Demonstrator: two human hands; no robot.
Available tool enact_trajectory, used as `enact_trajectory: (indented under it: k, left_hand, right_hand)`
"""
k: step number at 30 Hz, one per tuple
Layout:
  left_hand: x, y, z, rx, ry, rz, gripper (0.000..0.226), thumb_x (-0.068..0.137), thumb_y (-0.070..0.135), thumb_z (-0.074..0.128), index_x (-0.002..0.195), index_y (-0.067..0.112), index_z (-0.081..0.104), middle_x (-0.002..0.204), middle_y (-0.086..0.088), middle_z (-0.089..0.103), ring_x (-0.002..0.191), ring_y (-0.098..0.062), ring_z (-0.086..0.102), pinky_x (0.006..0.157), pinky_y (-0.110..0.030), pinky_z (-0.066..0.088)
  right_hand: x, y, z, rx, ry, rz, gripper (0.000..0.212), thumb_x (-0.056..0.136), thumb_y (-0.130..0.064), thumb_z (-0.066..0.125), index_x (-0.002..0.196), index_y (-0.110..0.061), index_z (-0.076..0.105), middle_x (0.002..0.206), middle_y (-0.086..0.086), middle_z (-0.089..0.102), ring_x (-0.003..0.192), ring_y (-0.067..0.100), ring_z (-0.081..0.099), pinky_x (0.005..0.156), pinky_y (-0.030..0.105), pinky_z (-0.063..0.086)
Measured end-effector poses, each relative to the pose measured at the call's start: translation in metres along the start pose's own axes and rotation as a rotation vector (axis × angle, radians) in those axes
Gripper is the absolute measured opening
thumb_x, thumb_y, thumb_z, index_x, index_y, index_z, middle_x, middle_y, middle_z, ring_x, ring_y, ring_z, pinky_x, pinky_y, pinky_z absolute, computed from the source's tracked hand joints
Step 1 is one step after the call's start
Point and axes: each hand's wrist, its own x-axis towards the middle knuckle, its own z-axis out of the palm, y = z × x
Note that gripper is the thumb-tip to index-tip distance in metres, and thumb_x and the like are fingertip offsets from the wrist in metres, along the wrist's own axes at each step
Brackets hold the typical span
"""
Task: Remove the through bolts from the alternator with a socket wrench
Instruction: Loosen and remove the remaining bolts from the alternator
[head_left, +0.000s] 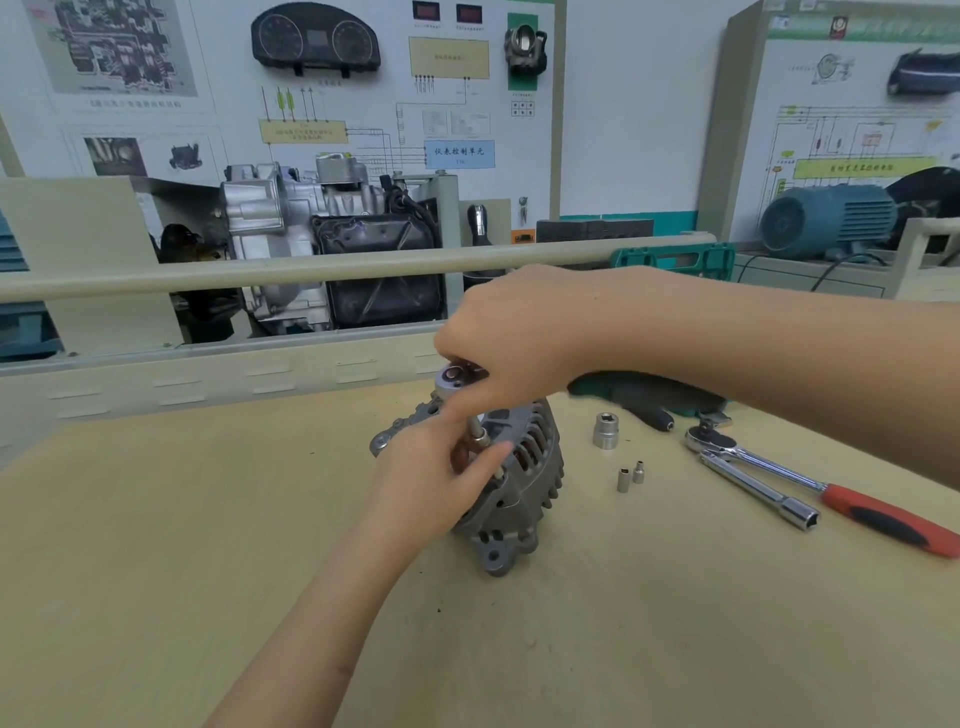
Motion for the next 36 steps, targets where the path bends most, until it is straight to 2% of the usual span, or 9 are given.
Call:
enact_trajectory:
  k: [5, 7, 9, 11, 16, 20, 25, 31, 36]
  left_hand:
    - [0.0, -0.004, -0.002, -0.141, -0.072, -0.051, 0.022, 0.079, 0.04, 0.059, 0.076, 0.018, 0.063, 0.065, 0.006, 0.059, 0.062, -0.007, 0.054, 0.058, -0.025, 0.045]
    - [0.0, -0.004, -0.002, -0.173, -0.072, -0.046, 0.021, 0.08, 0.036, 0.059, 0.082, 0.016, 0.065, 0.065, 0.008, 0.058, 0.064, -0.005, 0.052, 0.056, -0.021, 0.042]
    - [0.0, -0.005, -0.002, -0.143, -0.047, -0.039, 0.021, 0.08, 0.036, 0.059, 0.073, 0.016, 0.062, 0.058, 0.008, 0.054, 0.06, -0.004, 0.049, 0.053, -0.02, 0.038]
    - [0.001, -0.004, 0.001, -0.088, -0.02, -0.03, 0.027, 0.08, 0.037, 0.06, 0.059, 0.021, 0.051, 0.051, 0.009, 0.045, 0.054, -0.003, 0.046, 0.049, -0.017, 0.034]
    - [0.001, 0.001, 0.003, 0.027, 0.036, -0.012, 0.04, 0.078, 0.042, 0.062, 0.052, 0.032, 0.033, 0.045, 0.012, 0.035, 0.045, -0.003, 0.039, 0.045, -0.017, 0.027]
    - [0.001, -0.002, 0.001, -0.057, -0.001, -0.037, 0.034, 0.076, 0.044, 0.063, 0.055, 0.029, 0.041, 0.046, 0.012, 0.039, 0.054, 0.004, 0.045, 0.047, -0.016, 0.03]
    - [0.001, -0.003, 0.001, -0.039, -0.003, -0.032, 0.037, 0.079, 0.037, 0.063, 0.053, 0.026, 0.038, 0.046, 0.011, 0.036, 0.053, 0.004, 0.044, 0.048, -0.016, 0.031]
    - [0.001, 0.0, 0.002, 0.004, 0.026, -0.028, 0.038, 0.079, 0.038, 0.063, 0.054, 0.031, 0.035, 0.047, 0.013, 0.038, 0.051, 0.002, 0.044, 0.048, -0.015, 0.031]
    - [0.001, -0.002, 0.0, -0.09, -0.034, -0.069, 0.022, 0.079, 0.038, 0.062, 0.065, 0.022, 0.057, 0.05, 0.012, 0.047, 0.052, 0.004, 0.047, 0.047, -0.014, 0.03]
  right_hand:
    - [-0.003, -0.001, -0.002, 0.022, -0.015, -0.015, 0.031, 0.09, -0.039, 0.045, 0.104, -0.016, 0.06, 0.063, -0.008, 0.037, 0.05, 0.006, 0.028, 0.047, 0.022, 0.027]
    - [-0.005, 0.0, -0.004, 0.052, -0.03, -0.014, 0.032, 0.091, -0.037, 0.045, 0.107, -0.015, 0.06, 0.069, -0.005, 0.047, 0.05, 0.005, 0.028, 0.048, 0.021, 0.028]
    - [-0.007, 0.0, -0.006, 0.07, -0.041, -0.011, 0.033, 0.091, -0.038, 0.045, 0.11, -0.015, 0.059, 0.075, -0.002, 0.052, 0.051, 0.005, 0.028, 0.048, 0.021, 0.027]
    - [-0.008, -0.001, -0.008, 0.044, -0.046, -0.005, 0.032, 0.09, -0.039, 0.046, 0.106, -0.015, 0.059, 0.065, -0.007, 0.041, 0.05, 0.005, 0.027, 0.045, 0.021, 0.024]
    - [-0.003, -0.004, -0.008, -0.027, -0.059, 0.02, 0.028, 0.09, -0.039, 0.045, 0.07, -0.019, 0.045, 0.061, -0.005, 0.039, 0.048, 0.008, 0.029, 0.042, 0.024, 0.024]
    - [-0.007, -0.003, -0.007, 0.014, -0.028, -0.002, 0.029, 0.091, -0.036, 0.042, 0.101, -0.014, 0.058, 0.061, -0.007, 0.035, 0.049, 0.007, 0.027, 0.044, 0.023, 0.023]
    - [-0.009, -0.002, -0.009, 0.043, -0.041, -0.013, 0.032, 0.093, -0.035, 0.042, 0.108, -0.013, 0.058, 0.063, -0.006, 0.035, 0.05, 0.006, 0.027, 0.046, 0.021, 0.024]
    - [-0.002, -0.001, -0.007, -0.011, -0.049, -0.008, 0.029, 0.091, -0.04, 0.042, 0.07, -0.019, 0.044, 0.064, -0.004, 0.044, 0.049, 0.009, 0.031, 0.043, 0.024, 0.025]
    - [-0.001, 0.002, -0.002, 0.017, -0.028, -0.026, 0.031, 0.091, -0.037, 0.043, 0.103, -0.014, 0.06, 0.065, -0.005, 0.043, 0.049, 0.008, 0.029, 0.044, 0.023, 0.025]
